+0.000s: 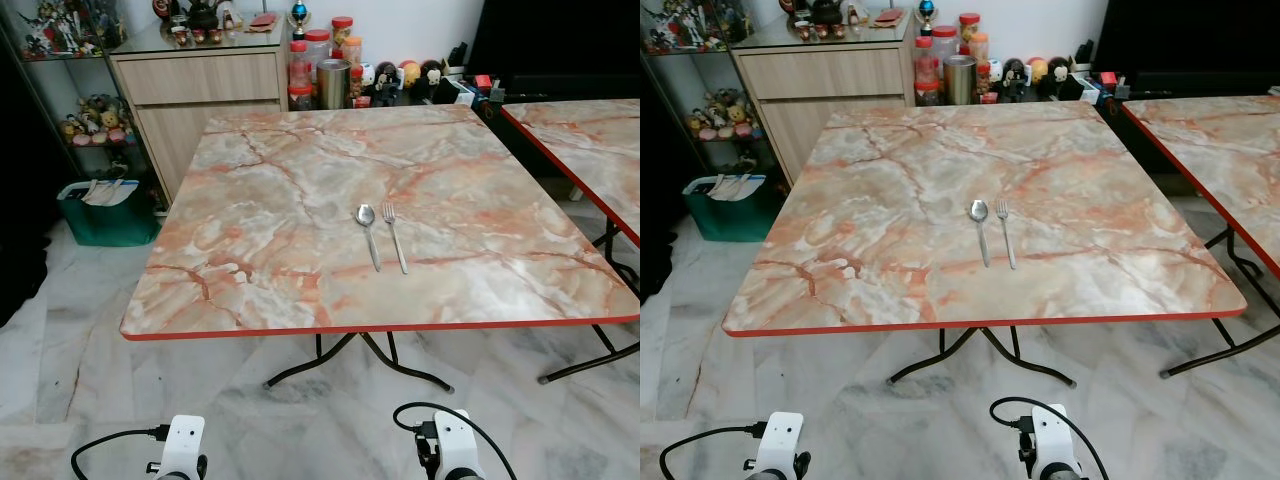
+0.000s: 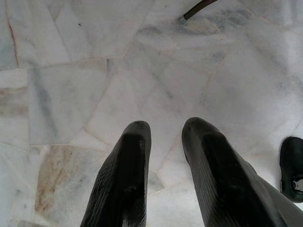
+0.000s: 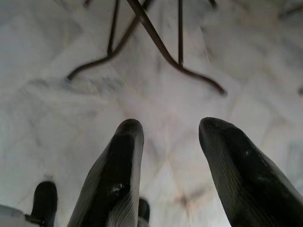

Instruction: Setting the table

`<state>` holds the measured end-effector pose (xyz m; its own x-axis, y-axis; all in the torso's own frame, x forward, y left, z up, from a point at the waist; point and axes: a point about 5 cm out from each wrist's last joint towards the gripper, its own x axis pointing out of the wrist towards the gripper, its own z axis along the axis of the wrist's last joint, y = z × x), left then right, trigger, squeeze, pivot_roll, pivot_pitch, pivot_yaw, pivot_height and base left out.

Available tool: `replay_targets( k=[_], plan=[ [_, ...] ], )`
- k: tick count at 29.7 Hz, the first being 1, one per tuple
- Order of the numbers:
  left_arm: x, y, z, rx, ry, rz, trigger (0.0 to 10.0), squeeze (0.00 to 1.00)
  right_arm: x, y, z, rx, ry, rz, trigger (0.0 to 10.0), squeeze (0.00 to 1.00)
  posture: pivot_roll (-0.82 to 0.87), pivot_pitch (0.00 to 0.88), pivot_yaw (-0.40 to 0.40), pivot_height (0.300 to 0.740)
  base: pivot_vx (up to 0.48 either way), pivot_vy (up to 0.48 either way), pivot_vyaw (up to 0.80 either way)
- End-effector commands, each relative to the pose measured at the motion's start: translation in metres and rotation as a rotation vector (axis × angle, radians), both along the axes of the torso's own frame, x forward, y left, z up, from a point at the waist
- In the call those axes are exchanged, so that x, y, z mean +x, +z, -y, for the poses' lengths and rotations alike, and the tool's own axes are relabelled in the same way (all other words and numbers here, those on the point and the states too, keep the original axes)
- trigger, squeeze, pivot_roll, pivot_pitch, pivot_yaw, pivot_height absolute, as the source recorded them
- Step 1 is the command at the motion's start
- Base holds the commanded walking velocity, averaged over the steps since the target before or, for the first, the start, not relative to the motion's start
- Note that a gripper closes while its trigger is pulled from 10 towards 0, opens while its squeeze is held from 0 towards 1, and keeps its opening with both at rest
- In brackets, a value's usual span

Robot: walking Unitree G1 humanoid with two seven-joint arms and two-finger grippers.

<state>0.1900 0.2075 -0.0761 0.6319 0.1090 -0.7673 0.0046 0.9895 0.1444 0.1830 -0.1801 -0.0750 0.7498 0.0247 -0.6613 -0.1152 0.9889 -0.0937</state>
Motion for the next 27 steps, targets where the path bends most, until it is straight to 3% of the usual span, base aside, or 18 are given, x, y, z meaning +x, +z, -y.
replay_targets(
  k=[1, 5, 6, 12, 17, 27],
  plan=[
    [0.001, 0.001, -0.003, 0.019, -0.003, -0.006, 10.0, 0.00, 0.008, 0.010, 0.002, -0.016, 0.044, 0.101, 10.0, 0.00, -0.06, 0.000, 0.016, 0.740, 0.000, 0.000, 0.00],
    [0.003, 0.002, -0.004, 0.019, -0.001, -0.002, 10.0, 0.00, 0.010, 0.017, 0.006, -0.056, 0.075, 0.172, 10.0, 0.00, -0.06, 0.000, 0.017, 0.740, 0.000, 0.000, 0.00],
    [0.004, 0.002, -0.003, 0.017, -0.001, 0.003, 10.0, 0.00, 0.014, 0.026, 0.006, -0.063, 0.112, 0.251, 10.0, 0.00, -0.07, 0.000, 0.017, 0.740, 0.000, 0.000, 0.00],
    [0.003, 0.002, -0.004, 0.020, -0.002, -0.004, 10.0, 0.00, 0.029, 0.048, 0.007, -0.069, 0.096, 0.406, 10.0, 0.00, -0.08, 0.000, 0.023, 0.740, 0.000, 0.000, 0.00],
    [0.003, 0.002, -0.003, 0.022, -0.004, -0.002, 10.0, 0.00, 0.049, 0.071, -0.005, -0.055, 0.124, 0.531, 10.0, 0.00, -0.08, 0.000, 0.021, 0.740, 0.000, 0.000, 0.00],
    [0.003, 0.002, -0.004, 0.022, 0.006, 0.001, 10.0, 0.00, 0.086, 0.102, -0.024, -0.044, 0.152, 0.637, 10.0, 0.00, -0.07, 0.000, 0.018, 0.740, 0.000, 0.000, 0.00]
  ],
)
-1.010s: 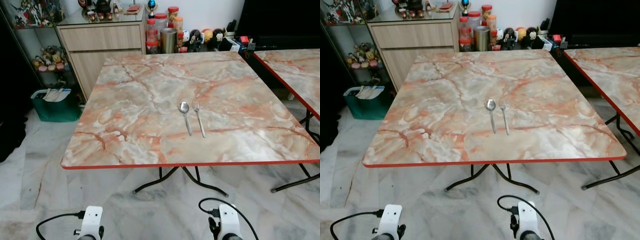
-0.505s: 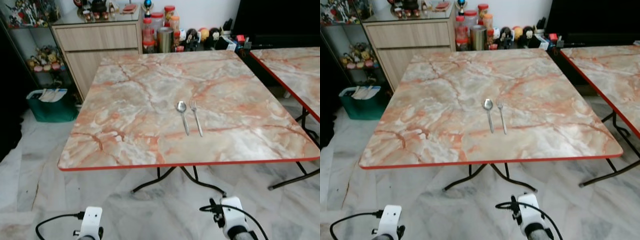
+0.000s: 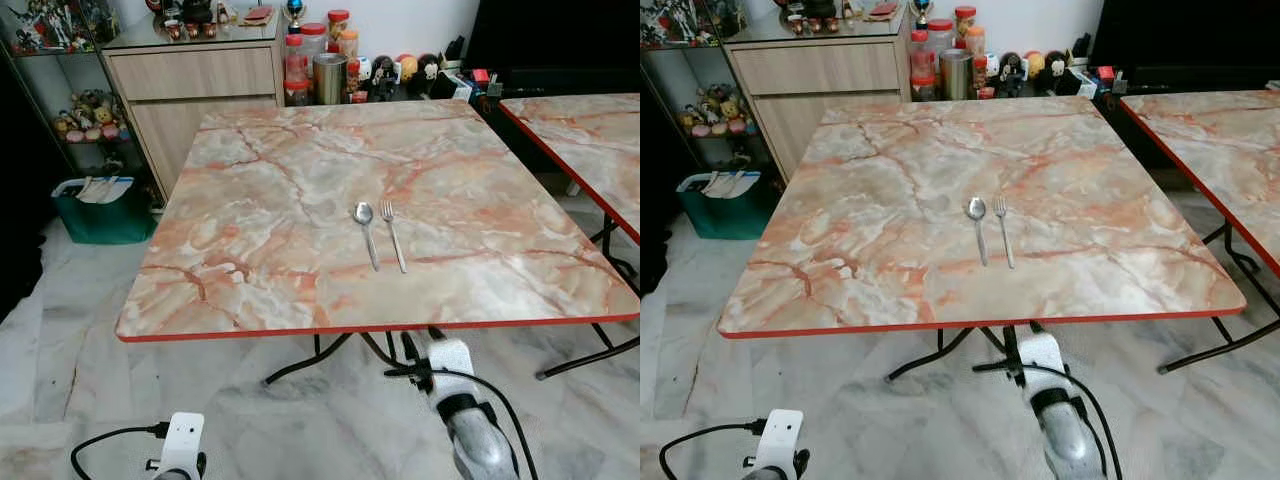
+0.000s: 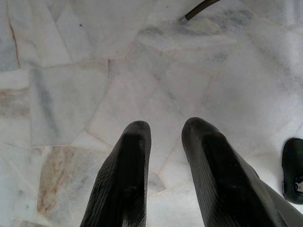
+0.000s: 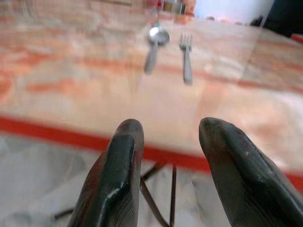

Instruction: Setting the table

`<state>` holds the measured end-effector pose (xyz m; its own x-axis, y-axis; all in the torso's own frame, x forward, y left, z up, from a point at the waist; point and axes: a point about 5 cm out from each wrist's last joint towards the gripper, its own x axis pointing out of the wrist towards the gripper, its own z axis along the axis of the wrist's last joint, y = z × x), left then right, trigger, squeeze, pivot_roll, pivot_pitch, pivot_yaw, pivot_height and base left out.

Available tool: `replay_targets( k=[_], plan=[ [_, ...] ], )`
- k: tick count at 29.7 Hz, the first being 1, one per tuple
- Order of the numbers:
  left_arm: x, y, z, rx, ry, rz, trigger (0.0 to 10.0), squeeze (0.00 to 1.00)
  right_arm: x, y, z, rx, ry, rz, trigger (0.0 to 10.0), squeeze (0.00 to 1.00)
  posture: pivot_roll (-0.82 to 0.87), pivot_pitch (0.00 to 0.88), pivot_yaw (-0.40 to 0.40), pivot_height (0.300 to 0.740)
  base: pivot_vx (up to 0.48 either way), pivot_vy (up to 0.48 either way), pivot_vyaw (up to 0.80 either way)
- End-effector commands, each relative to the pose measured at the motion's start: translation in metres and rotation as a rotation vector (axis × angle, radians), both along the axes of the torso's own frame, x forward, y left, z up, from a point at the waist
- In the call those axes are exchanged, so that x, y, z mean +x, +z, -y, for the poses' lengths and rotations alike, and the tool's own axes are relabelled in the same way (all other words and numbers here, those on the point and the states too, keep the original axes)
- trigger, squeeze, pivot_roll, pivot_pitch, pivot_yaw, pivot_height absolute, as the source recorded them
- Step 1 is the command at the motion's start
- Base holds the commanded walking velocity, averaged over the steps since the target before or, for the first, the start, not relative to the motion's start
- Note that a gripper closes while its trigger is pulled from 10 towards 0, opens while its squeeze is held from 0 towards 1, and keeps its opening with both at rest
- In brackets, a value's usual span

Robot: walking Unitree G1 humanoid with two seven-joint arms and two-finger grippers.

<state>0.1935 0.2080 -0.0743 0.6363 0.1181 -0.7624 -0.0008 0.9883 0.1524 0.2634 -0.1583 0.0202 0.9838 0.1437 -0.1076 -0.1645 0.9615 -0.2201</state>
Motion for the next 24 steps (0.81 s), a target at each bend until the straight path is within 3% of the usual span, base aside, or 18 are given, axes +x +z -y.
replay_targets(
  k=[1, 3, 6, 9, 13, 24],
  plan=[
    [-0.001, 0.000, -0.004, 0.014, 0.002, -0.005, 10.0, 0.00, 0.006, 0.007, -0.003, -0.007, 0.002, 0.017, 10.0, 0.00, -0.07, 0.000, 0.018, 0.740, 0.000, 0.000, 0.00],
    [-0.001, 0.000, -0.004, 0.014, 0.002, -0.005, 10.0, 0.00, 0.005, 0.008, -0.003, -0.008, 0.001, 0.016, 10.0, 0.00, -0.07, 0.000, 0.018, 0.740, 0.000, 0.000, 0.00],
    [-0.002, 0.000, -0.005, 0.014, 0.008, -0.001, 10.0, 0.00, 0.022, 0.025, -0.010, 0.043, -0.022, 0.075, 10.0, 0.00, -0.06, 0.000, 0.024, 0.740, 0.000, 0.000, 0.00],
    [-0.003, -0.001, -0.004, 0.014, -0.003, -0.007, 10.0, 0.00, 0.032, 0.028, -0.005, 0.046, -0.110, 0.062, 10.0, 0.00, -0.07, 0.000, 0.036, 0.740, 0.000, 0.000, 0.00],
    [-0.001, 0.000, -0.003, 0.009, -0.010, -0.005, 10.0, 0.00, 0.045, 0.036, -0.001, 0.149, -0.225, 0.058, 10.0, 0.00, -0.07, 0.000, 0.048, 0.740, 0.000, 0.000, 0.00],
    [0.005, 0.003, -0.004, 0.016, -0.019, 0.008, 10.0, 0.00, 0.065, 0.052, -0.015, 0.149, -0.200, 0.073, 10.0, 0.00, -0.05, 0.000, 0.039, 0.740, 0.000, 0.000, 0.00]
  ],
)
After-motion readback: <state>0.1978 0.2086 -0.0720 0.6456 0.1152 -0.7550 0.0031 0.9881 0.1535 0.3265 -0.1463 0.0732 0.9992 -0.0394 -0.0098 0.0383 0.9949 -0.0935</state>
